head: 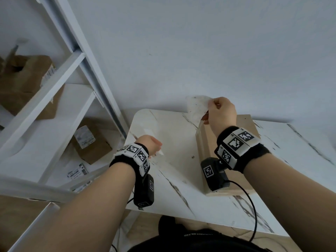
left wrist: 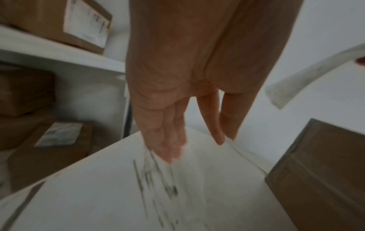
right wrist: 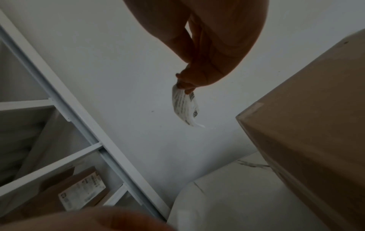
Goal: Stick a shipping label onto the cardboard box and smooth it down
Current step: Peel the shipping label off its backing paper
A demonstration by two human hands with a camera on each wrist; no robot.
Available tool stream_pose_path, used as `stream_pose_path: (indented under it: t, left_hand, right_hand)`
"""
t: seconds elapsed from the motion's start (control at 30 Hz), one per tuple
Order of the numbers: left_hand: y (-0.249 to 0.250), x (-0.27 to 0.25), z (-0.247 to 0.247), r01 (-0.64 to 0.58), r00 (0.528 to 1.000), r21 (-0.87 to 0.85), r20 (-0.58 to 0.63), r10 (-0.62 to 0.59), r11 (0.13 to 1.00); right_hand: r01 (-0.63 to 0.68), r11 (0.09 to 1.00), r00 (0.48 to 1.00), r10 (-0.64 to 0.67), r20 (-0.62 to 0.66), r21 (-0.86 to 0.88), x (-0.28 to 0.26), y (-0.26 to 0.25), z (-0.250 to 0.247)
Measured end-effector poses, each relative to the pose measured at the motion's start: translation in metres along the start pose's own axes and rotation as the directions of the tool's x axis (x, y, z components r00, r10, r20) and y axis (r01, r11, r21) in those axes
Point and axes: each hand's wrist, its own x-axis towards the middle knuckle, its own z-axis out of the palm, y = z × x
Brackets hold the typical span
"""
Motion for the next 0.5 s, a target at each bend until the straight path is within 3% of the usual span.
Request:
stream_pose_path:
  t: [0.07, 0.13, 0.23, 0.5]
  left_hand:
    - [0.012, -0.005, -0.004, -0.089, 0.992, 0.122, -0.083, 0.099, 0.988]
    - [0.026, -0.011, -0.006, -0.195, 0.96, 0.12, -0.18, 0.214, 0.974]
    - [0.052, -0.021, -0.005, -0.381, 0.894, 0.135, -0.198, 0.402, 0.915]
    - [0.088, -0.039, 0.006, -0.582, 0.703, 0.232, -0.339, 0.625, 0.779]
  right_hand:
    - [-0.017, 1.0, 0.999, 0.017, 0.036, 0.012, -0.002, -0.002, 0.001]
    - [-0.032, 0.998, 0.997, 0.029, 0.07, 0.048, -0.005, -0.005, 0.002]
    - [-0.069, 0.991, 0.99, 0.054, 0.134, 0.114, -0.009, -0.011, 0.002]
    - [-0.062, 0.957, 0.972, -0.007, 0.236, 0.285, -0.007, -0.022, -0.027]
